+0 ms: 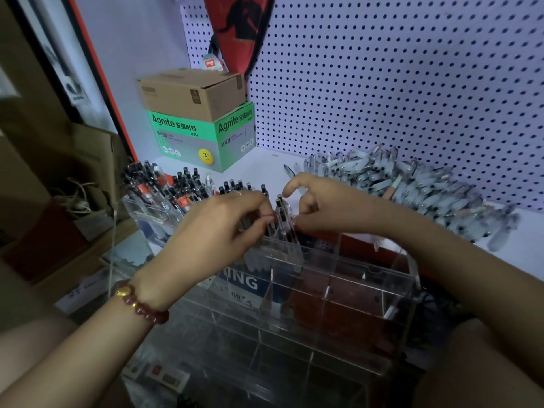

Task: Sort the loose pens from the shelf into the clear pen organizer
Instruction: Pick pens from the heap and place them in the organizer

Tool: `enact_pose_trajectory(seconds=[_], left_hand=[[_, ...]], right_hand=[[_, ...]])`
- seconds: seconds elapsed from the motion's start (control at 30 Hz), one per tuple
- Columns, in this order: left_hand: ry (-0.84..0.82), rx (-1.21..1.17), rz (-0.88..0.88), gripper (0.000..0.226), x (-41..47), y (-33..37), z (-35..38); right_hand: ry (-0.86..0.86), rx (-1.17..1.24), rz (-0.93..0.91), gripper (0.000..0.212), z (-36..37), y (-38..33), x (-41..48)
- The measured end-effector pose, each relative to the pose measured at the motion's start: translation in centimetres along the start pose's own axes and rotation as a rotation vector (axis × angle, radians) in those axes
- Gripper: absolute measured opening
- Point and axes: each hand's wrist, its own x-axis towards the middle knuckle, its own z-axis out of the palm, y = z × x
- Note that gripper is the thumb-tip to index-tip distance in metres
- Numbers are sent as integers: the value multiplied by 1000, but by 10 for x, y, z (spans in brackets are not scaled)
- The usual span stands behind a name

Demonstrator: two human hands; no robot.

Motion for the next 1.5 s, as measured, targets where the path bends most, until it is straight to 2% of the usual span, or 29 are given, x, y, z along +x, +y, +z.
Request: enact_pose_trajectory(seconds=[0.07,0.17,0.23,0.33,0.4,0.5,0.6,0.67,0.8,0.9,1.03,1.2,1.33,1.4,1.5], left_hand=[[34,-47,-23,9,4,-1,-3],[112,-115,-91,4,11,-4,-8],[146,-166,-144,2,16,-8,-9],[179,-281,-210,9,23,-11,-9],[209,-399,-251,14,26,-10,-11],[265,-439,-275,14,30,-12,-15],[300,-461,-290,14,31,-15,-17],[292,-465,-294,13,30,-16,-18],[289,-498,-293,14,27,-16,-20],[301,-475,-299,14,26,-17,-22],[328,-504,-321,16,26,-20,-22],[308,-569,-344,15,32,-26,-18],[290,-600,-314,28,38,-25,-17],[300,-646,-272,26,40,-21,-15],[340,-699,-199,24,43,-17,-13]], right_hand=[[54,95,13,24,-18,6,3],[333,156,126,19,-35,31,26],[393,140,216,15,-33,52,49],[251,-79,253,19,-22,75,76],[245,-230,255,21,-14,81,90],[288,-449,258,19,-10,78,106],[205,-591,263,21,-9,76,118],[141,-630,284,29,-4,77,122],[101,-661,281,33,2,77,127],[85,-593,302,41,2,75,125],[144,-271,281,36,-11,78,118],[219,105,93,32,-43,37,100],[86,318,-116,18,-54,-13,82],[-11,328,-198,11,-53,-29,78],[-62,270,-243,9,-46,-38,79]])
